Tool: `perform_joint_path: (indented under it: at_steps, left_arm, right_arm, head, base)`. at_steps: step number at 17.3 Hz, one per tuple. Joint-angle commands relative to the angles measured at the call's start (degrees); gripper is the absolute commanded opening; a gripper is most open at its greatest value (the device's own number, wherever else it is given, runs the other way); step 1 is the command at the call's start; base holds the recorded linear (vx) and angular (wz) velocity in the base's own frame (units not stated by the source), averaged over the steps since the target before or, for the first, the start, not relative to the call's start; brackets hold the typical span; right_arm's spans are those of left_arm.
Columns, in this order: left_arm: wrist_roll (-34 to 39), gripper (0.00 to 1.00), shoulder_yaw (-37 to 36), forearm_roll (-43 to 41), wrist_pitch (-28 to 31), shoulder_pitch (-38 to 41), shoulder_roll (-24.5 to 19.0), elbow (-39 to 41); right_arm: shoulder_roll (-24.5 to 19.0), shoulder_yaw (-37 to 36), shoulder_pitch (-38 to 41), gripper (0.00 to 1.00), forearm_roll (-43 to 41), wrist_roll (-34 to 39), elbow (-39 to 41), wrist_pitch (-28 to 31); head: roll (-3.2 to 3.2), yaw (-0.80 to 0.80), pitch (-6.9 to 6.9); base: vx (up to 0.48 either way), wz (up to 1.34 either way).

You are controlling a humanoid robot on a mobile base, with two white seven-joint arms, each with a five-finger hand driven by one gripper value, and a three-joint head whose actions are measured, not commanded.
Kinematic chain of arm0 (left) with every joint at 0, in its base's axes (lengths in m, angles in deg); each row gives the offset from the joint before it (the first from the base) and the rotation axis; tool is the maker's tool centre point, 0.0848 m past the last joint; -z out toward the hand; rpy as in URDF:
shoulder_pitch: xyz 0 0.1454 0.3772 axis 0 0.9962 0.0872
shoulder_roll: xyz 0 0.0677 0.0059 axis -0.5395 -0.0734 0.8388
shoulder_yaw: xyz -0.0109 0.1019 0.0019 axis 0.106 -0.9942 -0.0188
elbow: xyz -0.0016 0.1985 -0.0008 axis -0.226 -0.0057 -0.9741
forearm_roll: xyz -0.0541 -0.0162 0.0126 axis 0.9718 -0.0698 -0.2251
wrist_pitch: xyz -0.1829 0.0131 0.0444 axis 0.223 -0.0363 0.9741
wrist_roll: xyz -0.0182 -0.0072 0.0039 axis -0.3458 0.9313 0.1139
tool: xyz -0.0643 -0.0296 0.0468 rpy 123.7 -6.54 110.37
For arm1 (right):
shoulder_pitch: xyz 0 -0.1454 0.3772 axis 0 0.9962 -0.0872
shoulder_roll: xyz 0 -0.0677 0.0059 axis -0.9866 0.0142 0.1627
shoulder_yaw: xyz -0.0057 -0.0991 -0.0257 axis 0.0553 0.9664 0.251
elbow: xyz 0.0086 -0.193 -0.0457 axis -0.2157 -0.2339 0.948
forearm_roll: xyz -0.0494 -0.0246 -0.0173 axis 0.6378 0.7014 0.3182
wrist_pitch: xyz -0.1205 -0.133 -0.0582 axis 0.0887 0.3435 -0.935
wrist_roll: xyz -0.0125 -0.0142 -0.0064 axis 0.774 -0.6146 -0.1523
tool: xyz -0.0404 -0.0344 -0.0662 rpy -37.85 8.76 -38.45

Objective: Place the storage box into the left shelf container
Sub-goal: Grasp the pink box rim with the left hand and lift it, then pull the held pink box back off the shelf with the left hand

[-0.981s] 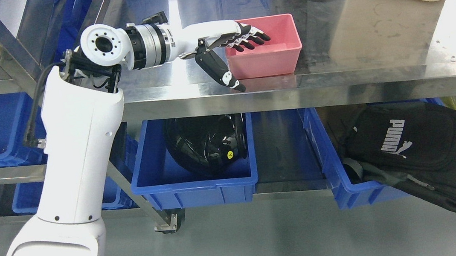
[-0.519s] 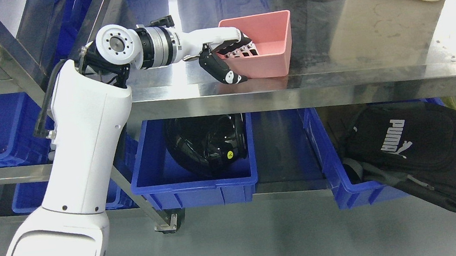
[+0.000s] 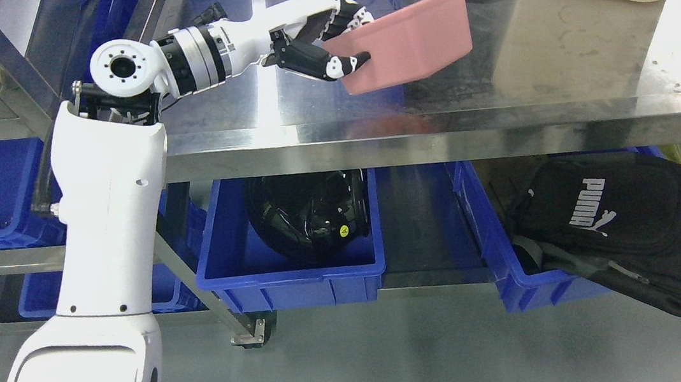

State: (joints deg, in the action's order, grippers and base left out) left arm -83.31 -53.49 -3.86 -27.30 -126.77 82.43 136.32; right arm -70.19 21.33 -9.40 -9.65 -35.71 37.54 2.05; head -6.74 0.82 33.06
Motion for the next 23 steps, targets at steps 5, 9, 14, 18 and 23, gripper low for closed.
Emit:
perform_joint_path:
  at_steps: [5, 9, 14, 18, 23]
  left_arm:
    - [6.51, 0.00, 10.28, 28.94, -8.60, 18.59, -0.66, 15.02]
    - [19.34, 0.03, 6.25, 29.22, -11.75, 26.34, -0.66, 25.14]
    - [33.91, 0.02, 0.62, 29.22, -15.89, 28.11, -0.66, 25.94]
    - [52.22, 0.00, -4.30, 29.22, -17.21, 28.11, -0.66, 25.86]
    - [52.33, 0.00, -8.44, 29.13, -19.84, 29.69, -0.66, 26.03]
  right_arm:
    - [1.00, -0.26, 0.53, 1.00, 0.09, 0.01, 1.00, -0.01]
    - [1.00, -0.26, 0.53, 1.00, 0.09, 0.01, 1.00, -0.01]
    - [1.00, -0.26, 0.53, 1.00, 0.09, 0.01, 1.00, -0.01]
    - [1.00, -0.26, 0.53, 1.00, 0.09, 0.01, 1.00, -0.01]
    - [1.00, -0.26, 0.53, 1.00, 0.09, 0.01, 1.00, -0.01]
  head:
    - [0.00, 0.00, 0.00]
    - [0.00, 0.00, 0.00]
    - [0.00, 0.00, 0.01]
    - [0.00, 0.00, 0.01]
    - [0.00, 0.00, 0.00]
  base:
    - [0.000, 0.00]
    - [0.000, 0.00]
    - [0.015, 0.09]
    - [0.037, 0.25]
    - [-0.012, 0.57]
